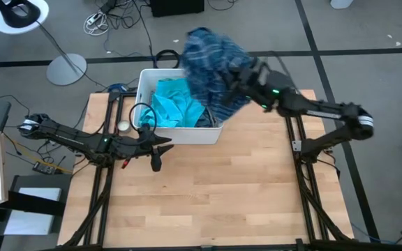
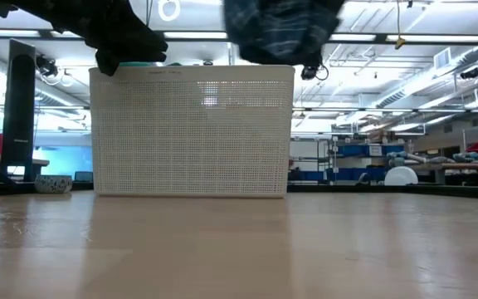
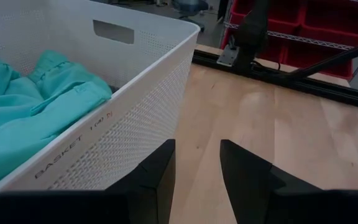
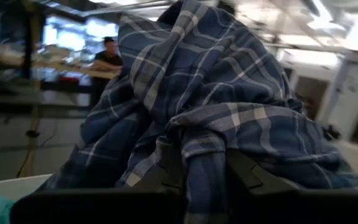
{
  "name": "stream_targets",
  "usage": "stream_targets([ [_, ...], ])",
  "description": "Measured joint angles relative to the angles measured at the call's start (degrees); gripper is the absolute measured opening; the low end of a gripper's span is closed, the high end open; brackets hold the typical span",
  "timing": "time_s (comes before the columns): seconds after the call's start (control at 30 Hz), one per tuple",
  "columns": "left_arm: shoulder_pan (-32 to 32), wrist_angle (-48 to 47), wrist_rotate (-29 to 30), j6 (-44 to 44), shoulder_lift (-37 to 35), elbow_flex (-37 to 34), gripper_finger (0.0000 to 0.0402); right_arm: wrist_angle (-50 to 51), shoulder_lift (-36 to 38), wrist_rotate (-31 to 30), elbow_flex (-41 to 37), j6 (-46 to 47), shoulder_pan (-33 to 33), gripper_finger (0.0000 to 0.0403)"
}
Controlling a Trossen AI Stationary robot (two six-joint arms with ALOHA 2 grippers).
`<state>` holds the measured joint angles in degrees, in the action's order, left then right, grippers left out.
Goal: Sort clothes
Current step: Put the blue shirt into the white laundry bin
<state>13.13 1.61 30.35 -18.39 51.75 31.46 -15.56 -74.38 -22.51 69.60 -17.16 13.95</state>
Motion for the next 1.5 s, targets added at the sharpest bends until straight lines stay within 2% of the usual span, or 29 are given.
stream_targets([
  [0.17,0.0,-0.02,0.0,-0.03,0.0,0.0,0.0131,0.2,-13.21,7.07,11.53,-3.78,1.57,0.0049],
  [0.3,0.0,-0.1,0.0,-0.03,0.0,0.0,0.0131,0.0,-22.0,13.38,16.83,-4.1,2.98,0.0049],
  [0.4,0.0,-0.17,0.0,0.06,-0.01,0.0,0.0131,2.89,-26.44,13.8,17.29,-3.41,3.69,0.0049],
  [0.5,0.0,-0.31,0.0,0.11,-0.41,0.0,0.0131,11.36,-29.62,14.05,17.29,0.01,5.02,0.0049],
  [0.6,0.0,-0.32,0.0,0.98,-0.46,0.0,0.0131,16.98,-33.28,19.2,17.29,4.57,6.7,0.0049],
  [0.7,0.0,-0.33,0.02,1.27,-0.46,0.0,0.0131,17.48,-37.32,26.09,17.3,9.9,7.75,0.0049],
  [0.77,0.0,-0.31,0.02,1.42,-0.46,0.0,0.0131,17.43,-39.57,26.26,17.35,12.15,7.98,0.0049],
  [0.83,0.0,-0.31,0.02,1.41,-0.46,0.0,0.0131,17.55,-41.29,25.46,17.37,13.48,8.11,0.0068],
  [1.03,0.0,-0.58,0.02,1.26,-0.44,0.0,0.0131,21.82,-40.92,23.07,17.42,16.06,8.26,0.0187],
  [1.17,0.0,-0.9,0.02,1.26,-0.44,0.0,0.0131,25.21,-36.7,23.8,17.33,16.06,8.33,0.0241],
  [1.3,0.0,-0.94,0.02,1.22,-0.44,0.0,0.0131,27.59,-31.04,25.95,17.33,16.93,7.61,0.0271],
  [1.5,0.0,-0.95,0.04,1.02,-0.44,0.0,0.0131,26.32,-23.72,26.65,17.33,17.01,5.22,0.0274],
])
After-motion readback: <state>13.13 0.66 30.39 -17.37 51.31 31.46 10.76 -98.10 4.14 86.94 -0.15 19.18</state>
